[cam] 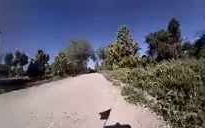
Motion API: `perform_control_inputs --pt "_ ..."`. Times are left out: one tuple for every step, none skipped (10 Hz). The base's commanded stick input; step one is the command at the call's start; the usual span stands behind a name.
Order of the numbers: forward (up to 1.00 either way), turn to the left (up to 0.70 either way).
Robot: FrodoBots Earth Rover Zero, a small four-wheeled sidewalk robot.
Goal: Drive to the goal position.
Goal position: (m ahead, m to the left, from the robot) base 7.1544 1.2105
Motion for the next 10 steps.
perform_control_inputs --pt "1.00 0.04" --pt "1.00 0.04" --pt "1.00 0.37" --pt "1.00 0.44" --pt "1.00 0.44" --pt "1.00 0.44" --pt "1.00 0.44" --pt "1.00 0.42" --pt "1.00 0.29" --pt "1.00 0.17"
